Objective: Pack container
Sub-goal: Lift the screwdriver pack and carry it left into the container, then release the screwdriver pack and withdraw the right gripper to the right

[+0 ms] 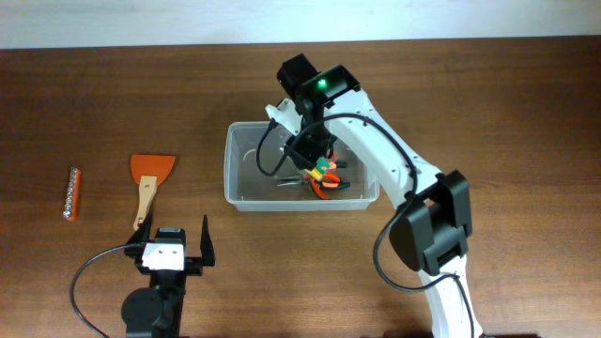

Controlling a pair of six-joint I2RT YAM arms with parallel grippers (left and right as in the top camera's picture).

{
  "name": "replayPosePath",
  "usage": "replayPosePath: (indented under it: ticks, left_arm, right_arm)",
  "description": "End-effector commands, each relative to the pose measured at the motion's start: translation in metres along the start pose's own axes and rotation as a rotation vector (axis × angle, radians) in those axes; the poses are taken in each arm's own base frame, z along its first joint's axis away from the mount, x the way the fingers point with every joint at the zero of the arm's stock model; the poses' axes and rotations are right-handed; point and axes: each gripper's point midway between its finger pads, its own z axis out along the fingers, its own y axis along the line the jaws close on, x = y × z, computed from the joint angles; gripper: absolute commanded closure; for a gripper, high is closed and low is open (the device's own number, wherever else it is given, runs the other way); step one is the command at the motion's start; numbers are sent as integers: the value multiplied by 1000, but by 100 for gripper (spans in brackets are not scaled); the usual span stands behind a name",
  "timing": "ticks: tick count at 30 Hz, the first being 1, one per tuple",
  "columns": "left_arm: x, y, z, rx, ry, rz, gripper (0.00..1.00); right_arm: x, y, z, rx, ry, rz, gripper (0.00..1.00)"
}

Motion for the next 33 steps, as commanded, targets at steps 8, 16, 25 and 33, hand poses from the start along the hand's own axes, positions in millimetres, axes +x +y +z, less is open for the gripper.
replayPosePath:
  ticks: [8, 16, 25, 33]
  left_arm:
    - [1, 2, 0, -12, -1, 12, 1]
    - [1, 2, 0, -12, -1, 12, 1]
    - [1, 2, 0, -12, -1, 12, 1]
    - [1, 2, 0, -12, -1, 12, 1]
  right_arm:
    - [11, 6, 33, -76, 52, 15, 40]
    - [22, -4, 38, -82, 74, 54, 24]
    - [31, -21, 30, -79, 78, 124, 1]
    - [29, -52, -18, -37, 11, 180, 1]
